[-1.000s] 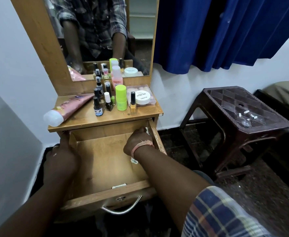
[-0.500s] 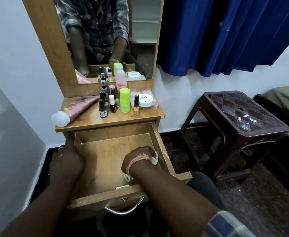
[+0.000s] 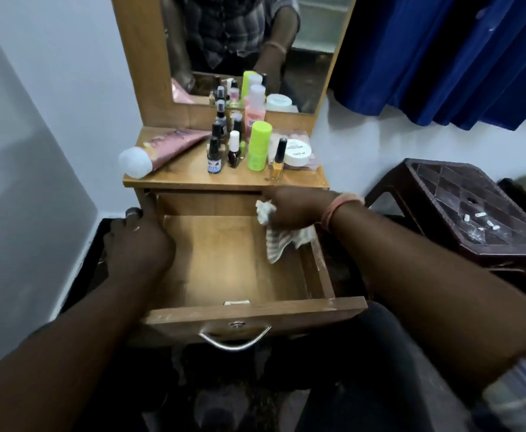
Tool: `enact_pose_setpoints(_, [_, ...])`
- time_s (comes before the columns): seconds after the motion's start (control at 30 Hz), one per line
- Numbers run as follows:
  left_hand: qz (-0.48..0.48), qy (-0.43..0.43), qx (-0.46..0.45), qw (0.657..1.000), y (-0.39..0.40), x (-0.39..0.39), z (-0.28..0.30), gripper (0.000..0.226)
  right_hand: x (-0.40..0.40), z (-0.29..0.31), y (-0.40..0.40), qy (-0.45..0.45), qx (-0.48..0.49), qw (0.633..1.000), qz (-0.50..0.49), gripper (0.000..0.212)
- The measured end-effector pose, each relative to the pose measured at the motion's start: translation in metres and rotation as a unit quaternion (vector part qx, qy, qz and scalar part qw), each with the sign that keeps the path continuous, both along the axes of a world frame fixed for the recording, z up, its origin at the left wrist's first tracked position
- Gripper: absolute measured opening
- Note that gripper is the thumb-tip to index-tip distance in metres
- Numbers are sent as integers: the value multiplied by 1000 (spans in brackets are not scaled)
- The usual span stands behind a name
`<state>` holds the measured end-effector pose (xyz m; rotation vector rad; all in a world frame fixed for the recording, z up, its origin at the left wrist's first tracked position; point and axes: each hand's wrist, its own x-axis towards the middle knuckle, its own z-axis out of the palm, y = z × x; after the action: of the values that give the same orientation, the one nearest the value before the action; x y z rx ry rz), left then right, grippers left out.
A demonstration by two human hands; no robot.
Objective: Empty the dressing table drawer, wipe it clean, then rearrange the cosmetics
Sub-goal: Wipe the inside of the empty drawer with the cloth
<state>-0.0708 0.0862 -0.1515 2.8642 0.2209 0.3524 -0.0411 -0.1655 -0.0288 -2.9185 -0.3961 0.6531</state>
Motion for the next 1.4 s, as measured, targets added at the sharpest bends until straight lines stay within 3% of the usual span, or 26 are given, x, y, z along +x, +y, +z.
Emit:
enact_pose_setpoints(0.07, [2, -4, 12, 1000, -7, 3, -1, 66, 9, 4, -2, -30, -39, 996, 72, 29])
enact_pose_setpoints(0.13, [-6, -13, 14, 1000, -7, 8, -1, 64, 14, -2, 3, -22, -117, 982, 146, 23])
enact_pose_setpoints(0.23, [-41, -6, 47, 998, -5, 12, -7, 70, 10, -25, 2, -22, -183, 972, 144, 21])
enact_pose_setpoints(0.33, [-32, 18, 43, 998, -5, 11, -7, 73, 3, -37, -1, 43, -259, 952, 156, 21])
enact_pose_setpoints(0.4, [-32, 29, 31, 999, -6, 10, -5, 73, -3, -35, 2, 110, -320, 918, 205, 25])
enact_pose_setpoints(0.5, [-27, 36, 24, 999, -5, 9, -4, 72, -11, -31, 17, 215, -404, 837, 298, 32])
enact_pose_setpoints(0.6, [-19, 37, 33, 999, -6, 9, -5, 70, 3, -19, 14, 187, -358, 878, 257, 15])
enact_pose_setpoints(0.7, [-16, 31, 21, 999, -5, 11, -4, 70, 18, -24, -1, 38, -333, 906, 258, 30])
enact_pose_setpoints(0.87, [-12, 34, 17, 999, -5, 10, -3, 74, -1, -34, 17, 232, -347, 851, 318, 16])
enact_pose_setpoints(1.0, [-17, 42, 5, 999, -7, 10, 0, 73, 20, -30, 12, 142, -355, 873, 304, 20])
enact_pose_setpoints(1.07, [-16, 41, -4, 999, -6, 10, 0, 72, 12, -41, 14, 189, -348, 867, 303, 22])
enact_pose_setpoints(1.17, [-19, 46, -5, 999, -6, 8, 2, 75, -17, -45, 25, 269, -373, 826, 326, 9])
enact_pose_setpoints(1.23, [-18, 55, -13, 998, -7, 8, 5, 76, -13, -43, 21, 263, -350, 836, 329, 9])
enact_pose_setpoints(1.3, [-20, 60, -21, 998, -7, 9, 6, 76, -5, -44, 13, 172, -321, 886, 287, 12])
enact_pose_setpoints(1.33, [-20, 62, -24, 998, -6, 9, 6, 76, -5, -46, 12, 157, -320, 887, 293, 15])
enact_pose_setpoints(1.4, [-24, 64, -30, 997, -4, 8, 6, 77, -19, -48, 16, 223, -355, 857, 301, 24])
